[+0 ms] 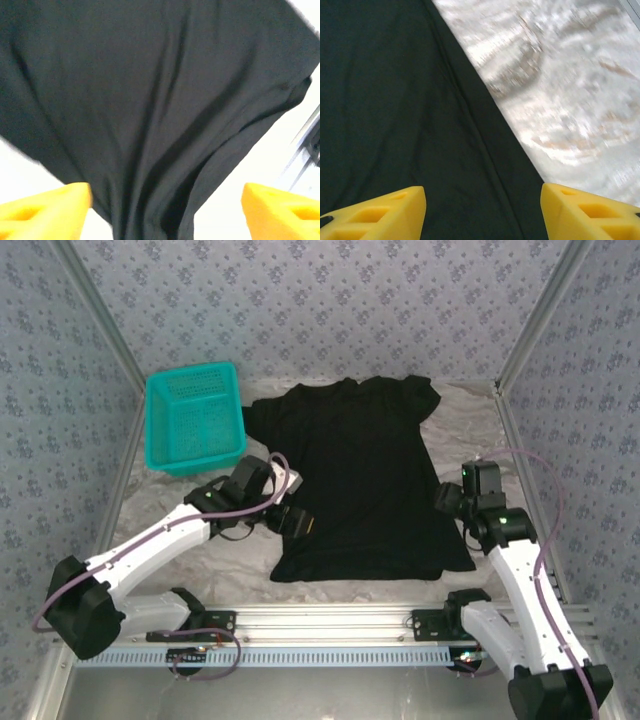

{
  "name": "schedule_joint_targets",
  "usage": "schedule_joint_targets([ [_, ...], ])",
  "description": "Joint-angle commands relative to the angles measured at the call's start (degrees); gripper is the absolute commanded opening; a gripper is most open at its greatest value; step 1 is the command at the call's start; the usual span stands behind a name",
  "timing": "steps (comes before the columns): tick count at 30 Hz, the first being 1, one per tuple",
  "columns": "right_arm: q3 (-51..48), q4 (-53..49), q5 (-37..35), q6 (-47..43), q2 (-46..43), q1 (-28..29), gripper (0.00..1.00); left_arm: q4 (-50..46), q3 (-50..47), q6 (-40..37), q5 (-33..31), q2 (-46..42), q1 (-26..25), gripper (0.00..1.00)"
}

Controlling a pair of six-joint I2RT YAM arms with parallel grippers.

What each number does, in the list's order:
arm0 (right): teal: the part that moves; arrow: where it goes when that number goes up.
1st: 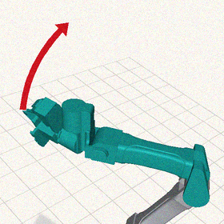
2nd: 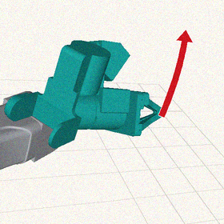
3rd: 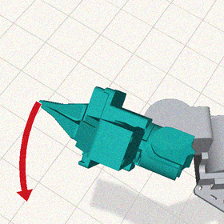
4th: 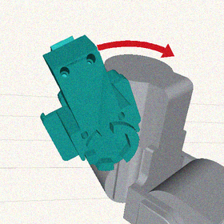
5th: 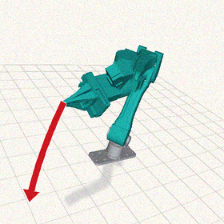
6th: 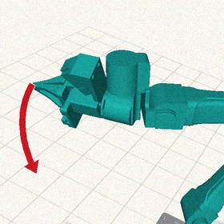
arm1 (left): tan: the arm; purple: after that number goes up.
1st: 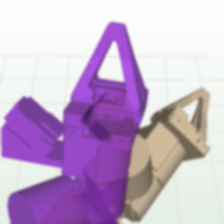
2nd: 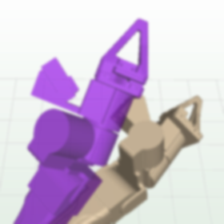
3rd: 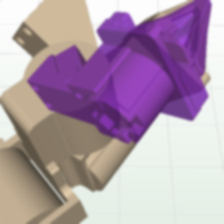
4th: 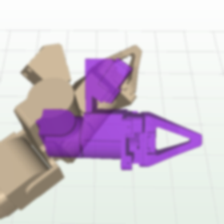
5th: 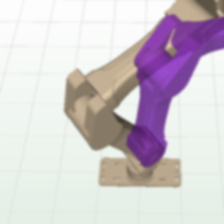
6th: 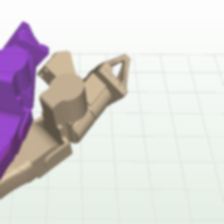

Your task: Fold the inside-out t-shirt

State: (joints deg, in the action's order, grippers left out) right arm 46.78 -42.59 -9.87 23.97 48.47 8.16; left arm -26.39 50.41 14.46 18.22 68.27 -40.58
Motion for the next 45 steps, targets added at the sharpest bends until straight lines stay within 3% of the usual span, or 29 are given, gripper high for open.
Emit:
schedule_joint_targets([
  [1, -0.96, 16.23, 7.03, -1.30, 7.51, 1.11, 0.65, 10.71, 1.19, 0.79, -2.85, 0.40, 1.99, 0.88],
  [4, 1.91, 20.92, 13.88, -1.27, 18.87, 3.48, 0.65, 16.81, 3.44, 9.53, -8.78, 6.63, 5.71, 0.87],
  [7, 7.77, 13.46, 17.05, -2.97, 28.50, 5.94, 0.64, 14.00, 9.60, 10.80, -7.06, 15.13, 4.87, 0.81],
  [11, 9.28, 2.04, 13.95, -4.48, 31.81, 8.77, 0.62, 9.30, 11.60, -1.44, -8.52, 18.74, -5.41, 0.80],
  [16, 3.67, 4.25, 23.87, -2.28, 25.21, -2.44, 0.62, 13.89, 6.01, -21.13, -7.41, 21.30, -19.29, 0.81],
  [20, 4.80, 4.41, 24.18, -3.09, 23.46, -6.15, 0.63, 15.45, 7.28, -29.26, -7.65, 25.82, -24.32, 0.80],
  [24, 5.78, 3.54, 24.76, -4.89, 24.60, -8.11, 0.63, 12.40, 11.50, -34.88, -8.93, 31.57, -28.78, 0.66],
  [27, 4.82, 4.31, 26.31, -4.83, 24.18, -8.89, 0.63, 10.90, 13.10, -36.55, -9.06, 34.68, -29.36, 0.54],
  [32, 3.43, 4.97, 26.95, -4.63, 23.44, -8.99, 0.63, 9.26, 15.34, -37.05, -6.49, 37.27, -28.99, 0.42],
  [38, 2.41, 4.14, 26.74, -4.72, 22.04, -9.04, 0.63, 1.59, 15.77, -33.36, 4.11, 39.31, -29.02, 0.40],
  [45, 2.21, 3.74, 27.44, -4.88, 21.73, -8.77, 0.63, -3.93, 15.63, -31.14, 11.35, 37.68, -29.59, 0.40],
])
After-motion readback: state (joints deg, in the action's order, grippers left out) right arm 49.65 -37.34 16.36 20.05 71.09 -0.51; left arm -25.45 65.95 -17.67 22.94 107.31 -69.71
